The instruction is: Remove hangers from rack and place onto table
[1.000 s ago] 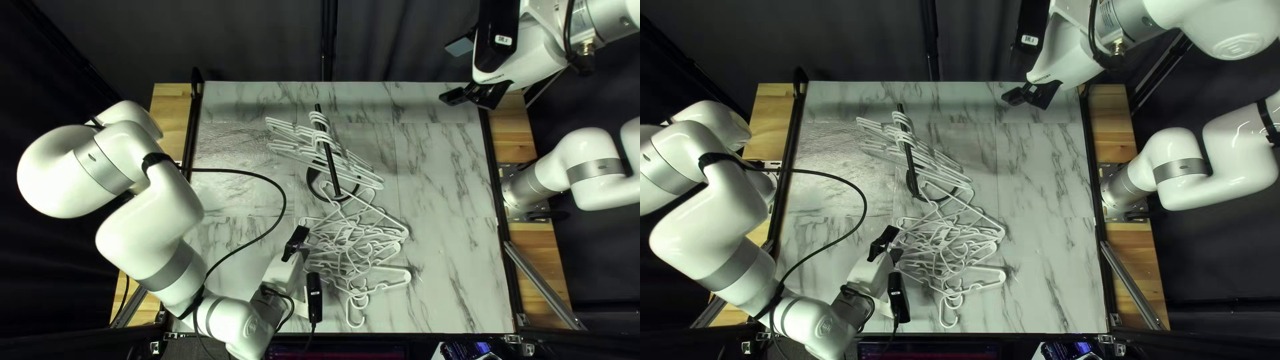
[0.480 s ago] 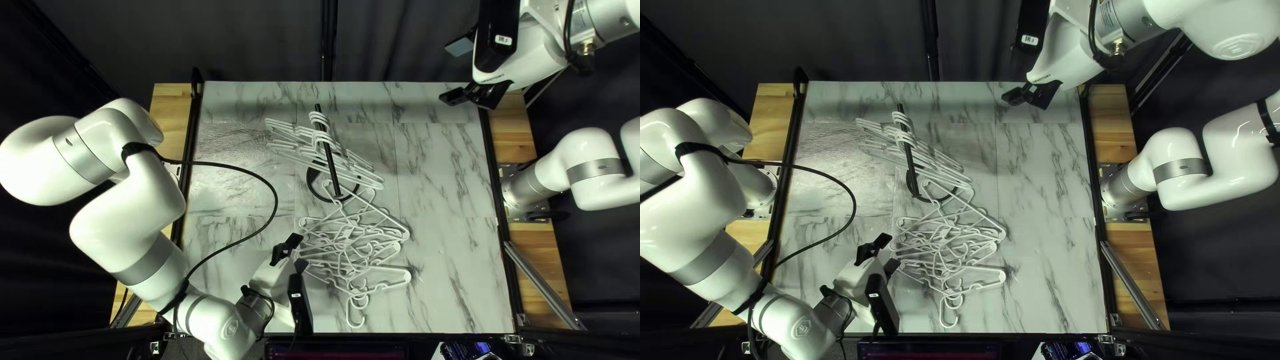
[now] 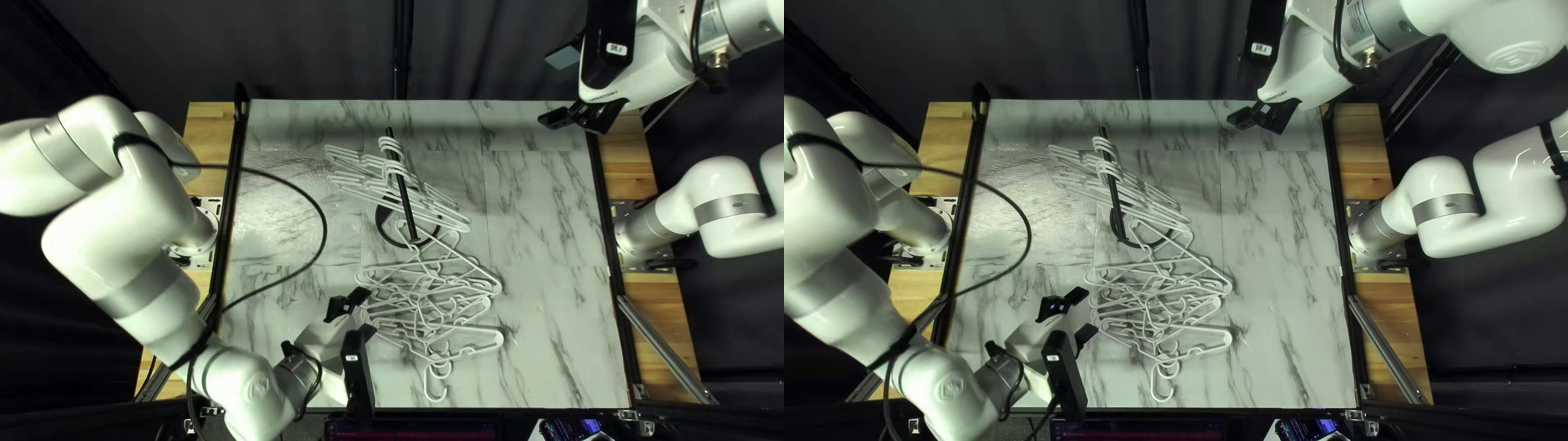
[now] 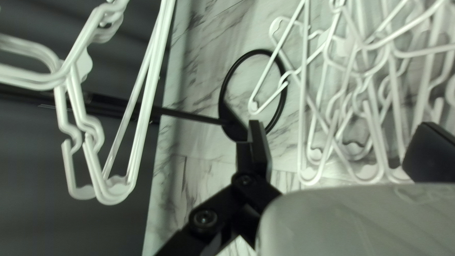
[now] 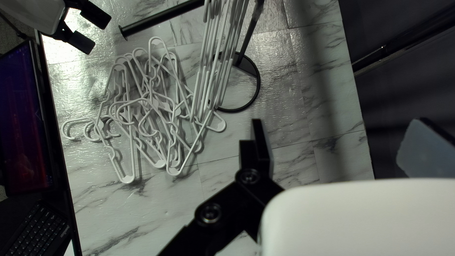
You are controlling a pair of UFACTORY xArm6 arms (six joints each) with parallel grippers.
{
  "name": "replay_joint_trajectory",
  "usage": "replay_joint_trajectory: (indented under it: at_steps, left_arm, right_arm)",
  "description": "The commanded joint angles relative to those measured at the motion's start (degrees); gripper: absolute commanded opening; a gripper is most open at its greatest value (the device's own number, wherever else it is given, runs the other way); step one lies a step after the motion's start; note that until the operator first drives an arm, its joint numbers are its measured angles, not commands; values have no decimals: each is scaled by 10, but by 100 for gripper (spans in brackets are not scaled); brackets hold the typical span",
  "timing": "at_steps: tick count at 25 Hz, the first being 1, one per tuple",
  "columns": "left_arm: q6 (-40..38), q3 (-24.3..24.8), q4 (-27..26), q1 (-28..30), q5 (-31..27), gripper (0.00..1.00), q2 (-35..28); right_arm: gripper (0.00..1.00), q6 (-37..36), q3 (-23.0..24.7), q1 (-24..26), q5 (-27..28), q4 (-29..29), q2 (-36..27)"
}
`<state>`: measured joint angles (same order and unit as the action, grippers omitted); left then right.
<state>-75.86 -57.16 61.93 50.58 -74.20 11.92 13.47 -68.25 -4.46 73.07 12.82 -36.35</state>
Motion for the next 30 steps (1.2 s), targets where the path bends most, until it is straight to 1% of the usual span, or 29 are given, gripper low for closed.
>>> replay_joint_trajectory:
  at_steps: [1, 6, 8, 17, 18, 19, 20, 22, 23, 25, 27, 28, 29, 30]
  left_arm:
    - [-7, 28, 4, -20, 47, 100, -39]
    - [-6, 49, 8, -23, 79, 100, -77]
    - [-9, 54, 10, -25, 90, 100, -82]
    - [-9, 54, 10, -25, 90, 100, -82]
    - [-1, 48, -4, -18, 76, 100, -83]
    - [22, 37, -20, -15, 60, 100, -91]
    - [43, 35, -32, -13, 51, 100, -108]
    - [67, 53, -36, -18, 52, 100, -155]
    - [83, 76, -36, -26, 64, 100, -198]
    - [107, 115, -32, -49, 94, 100, -261]
    - [134, 144, -34, -74, 122, 100, -311]
    - [177, 163, -46, -105, 148, 100, -358]
    - [225, 167, -68, -132, 165, 100, -390]
    - [262, 167, -88, -152, 178, 100, -409]
  right_arm:
    - [100, 0, 0, 0, 0, 0, 0]
    - [100, 0, 0, 0, 0, 0, 0]
    - [100, 0, 0, 0, 0, 0, 0]
    - [100, 0, 0, 0, 0, 0, 0]
    - [100, 0, 0, 0, 0, 0, 0]
    - [100, 0, 0, 0, 0, 0, 0]
    - [100, 0, 0, 0, 0, 0, 0]
    - [100, 0, 0, 0, 0, 0, 0]
    - [100, 0, 0, 0, 0, 0, 0]
    - [100, 0, 0, 0, 0, 0, 0]
    - [100, 0, 0, 0, 0, 0, 0]
    - [100, 0, 0, 0, 0, 0, 0]
    - [100, 0, 0, 0, 0, 0, 0]
    - [100, 0, 0, 0, 0, 0, 0]
